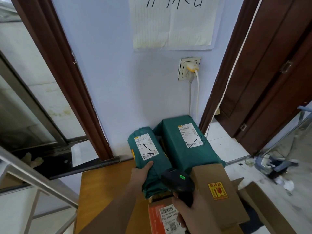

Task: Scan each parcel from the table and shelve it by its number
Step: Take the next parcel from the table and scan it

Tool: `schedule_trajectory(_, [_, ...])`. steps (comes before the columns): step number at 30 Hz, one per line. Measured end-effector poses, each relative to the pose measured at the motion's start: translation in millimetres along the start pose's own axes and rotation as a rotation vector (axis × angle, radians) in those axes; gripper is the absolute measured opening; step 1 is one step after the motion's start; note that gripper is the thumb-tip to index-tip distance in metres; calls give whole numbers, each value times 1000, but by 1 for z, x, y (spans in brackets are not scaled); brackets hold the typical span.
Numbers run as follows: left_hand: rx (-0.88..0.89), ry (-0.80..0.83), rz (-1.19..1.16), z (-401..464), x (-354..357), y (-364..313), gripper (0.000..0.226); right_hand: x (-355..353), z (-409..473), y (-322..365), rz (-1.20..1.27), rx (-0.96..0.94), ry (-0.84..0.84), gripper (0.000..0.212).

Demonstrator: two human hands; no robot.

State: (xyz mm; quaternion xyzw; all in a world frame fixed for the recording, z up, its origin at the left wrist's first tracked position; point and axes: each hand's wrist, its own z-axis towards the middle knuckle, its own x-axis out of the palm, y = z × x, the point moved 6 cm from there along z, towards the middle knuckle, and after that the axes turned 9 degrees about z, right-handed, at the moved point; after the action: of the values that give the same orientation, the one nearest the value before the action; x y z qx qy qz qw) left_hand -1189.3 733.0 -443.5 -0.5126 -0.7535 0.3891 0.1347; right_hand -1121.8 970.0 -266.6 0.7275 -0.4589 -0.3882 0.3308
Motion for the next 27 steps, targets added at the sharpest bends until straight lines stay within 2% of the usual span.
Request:
schedule_trajectory(2, [-18, 60, -51, -1, 6, 2, 99, 0, -4, -2, 47, 21, 24, 15])
schedule_trajectory(4, [-20, 72, -15, 3, 8, 7, 126, -1, -6, -3, 56, 31, 36, 15])
schedule_trajectory(6, [20, 55, 31, 14, 7, 14, 140, 0, -7, -4, 72, 53, 25, 14])
schedule_trajectory(18, [309, -136, 363, -15, -4, 14, 132, 5, -16, -4, 137, 55, 74, 13])
schedule_trajectory(23, [389, -131, 462, -45, 2, 8, 124, 7, -14, -6, 82, 10, 80, 11])
schedule_trajectory(27, [429, -67, 446, -55, 7, 19, 128, 7, -12, -8, 81, -7, 74, 10])
